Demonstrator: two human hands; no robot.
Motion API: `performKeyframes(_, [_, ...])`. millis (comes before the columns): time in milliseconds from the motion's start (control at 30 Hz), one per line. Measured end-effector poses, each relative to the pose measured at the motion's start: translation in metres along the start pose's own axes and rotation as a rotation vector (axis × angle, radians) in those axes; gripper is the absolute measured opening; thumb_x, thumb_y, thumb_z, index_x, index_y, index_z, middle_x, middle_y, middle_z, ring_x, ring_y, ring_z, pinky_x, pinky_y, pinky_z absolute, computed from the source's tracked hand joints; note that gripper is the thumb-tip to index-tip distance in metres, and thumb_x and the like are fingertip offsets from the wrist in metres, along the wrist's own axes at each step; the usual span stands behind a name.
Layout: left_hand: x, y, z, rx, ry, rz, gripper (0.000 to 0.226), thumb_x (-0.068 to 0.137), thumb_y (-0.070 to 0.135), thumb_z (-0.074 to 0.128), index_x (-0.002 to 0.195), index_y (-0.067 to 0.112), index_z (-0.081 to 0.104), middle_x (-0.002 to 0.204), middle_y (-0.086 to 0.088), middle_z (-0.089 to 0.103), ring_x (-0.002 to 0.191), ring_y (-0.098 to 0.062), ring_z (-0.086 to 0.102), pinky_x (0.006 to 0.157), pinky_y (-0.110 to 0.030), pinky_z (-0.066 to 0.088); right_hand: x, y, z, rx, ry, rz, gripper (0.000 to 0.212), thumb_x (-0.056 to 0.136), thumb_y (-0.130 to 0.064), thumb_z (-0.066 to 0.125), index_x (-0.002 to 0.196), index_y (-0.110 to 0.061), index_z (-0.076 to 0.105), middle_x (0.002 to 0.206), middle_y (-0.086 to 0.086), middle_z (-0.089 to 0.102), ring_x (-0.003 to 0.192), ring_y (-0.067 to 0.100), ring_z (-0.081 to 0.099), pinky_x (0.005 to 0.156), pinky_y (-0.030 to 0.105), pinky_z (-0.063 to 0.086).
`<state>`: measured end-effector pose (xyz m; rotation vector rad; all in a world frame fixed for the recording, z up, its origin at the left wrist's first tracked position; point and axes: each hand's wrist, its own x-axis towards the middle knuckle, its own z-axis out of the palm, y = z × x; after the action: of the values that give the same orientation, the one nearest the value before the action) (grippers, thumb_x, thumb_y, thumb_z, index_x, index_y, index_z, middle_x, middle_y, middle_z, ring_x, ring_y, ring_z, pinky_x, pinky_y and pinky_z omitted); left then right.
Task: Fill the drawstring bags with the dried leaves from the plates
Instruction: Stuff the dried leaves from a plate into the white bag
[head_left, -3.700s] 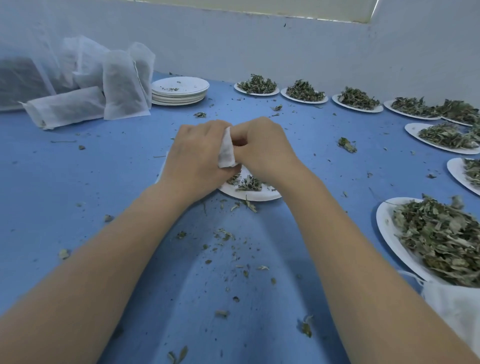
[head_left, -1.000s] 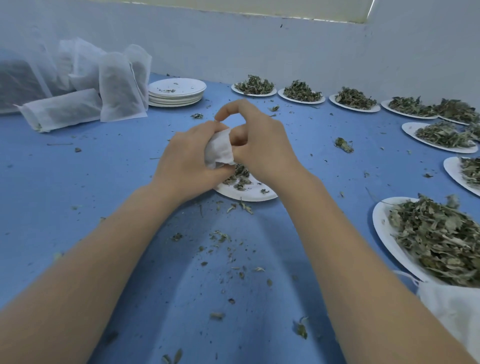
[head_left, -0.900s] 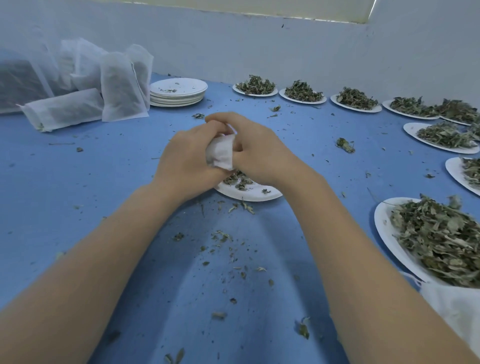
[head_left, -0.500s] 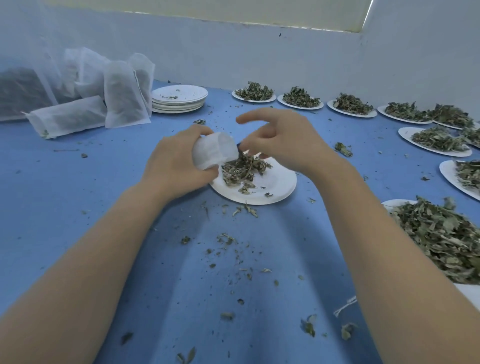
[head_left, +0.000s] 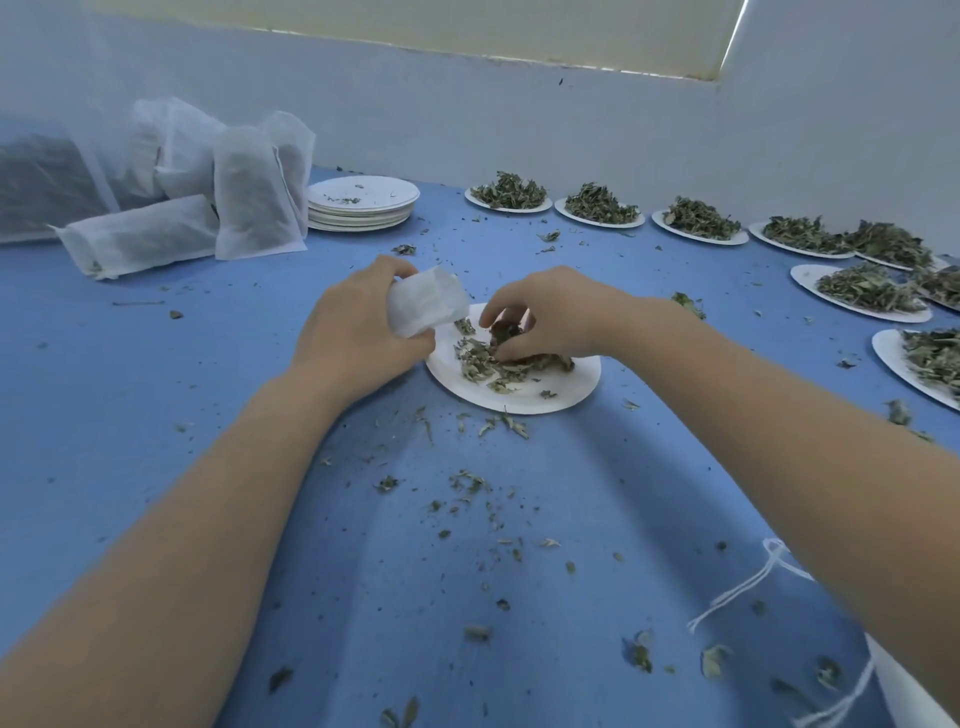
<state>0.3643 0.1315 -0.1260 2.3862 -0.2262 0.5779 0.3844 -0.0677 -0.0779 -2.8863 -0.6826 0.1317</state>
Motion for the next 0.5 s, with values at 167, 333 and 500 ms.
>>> performKeyframes(167, [-0.001, 0.003, 0.001, 0.039, -0.036, 0.026, 0.046, 0.070, 0.026, 0.071, 0.112, 0.025, 0.050, 0.100, 0.011, 0.050, 0.084, -0.015, 0.045, 0.072, -0.027, 0.034, -0.003, -0.003, -0.001, -0.055, 0.047, -0.006, 0.034, 0.084, -0.032, 0.068, 0.117, -0.026, 0.063, 0.107, -0.002, 0.063, 0.088, 0.012, 0.051, 0.077, 0.025, 0.042])
performKeyframes(333, [-0.003, 0.008, 0.002, 0.127, -0.057, 0.069, 0.046, 0.072, 0.027, 0.069, 0.114, 0.022, 0.051, 0.110, -0.002, 0.060, 0.092, -0.025, 0.054, 0.077, -0.030, 0.039, -0.015, -0.007, -0.014, 0.122, 0.282, -0.002, 0.020, 0.081, -0.027, 0.072, 0.101, -0.030, 0.069, 0.094, -0.007, 0.066, 0.094, 0.010, 0.062, 0.080, 0.021, 0.044])
performKeyframes(500, [-0.004, 0.014, 0.003, 0.124, -0.030, 0.047, 0.045, 0.073, 0.025, 0.068, 0.115, 0.021, 0.051, 0.112, -0.003, 0.060, 0.095, -0.027, 0.054, 0.075, -0.028, 0.036, -0.025, -0.015, -0.019, 0.529, 0.426, -0.017, 0.018, 0.081, -0.011, 0.072, 0.090, -0.026, 0.067, 0.087, 0.001, 0.068, 0.061, 0.004, 0.064, 0.066, 0.018, 0.055])
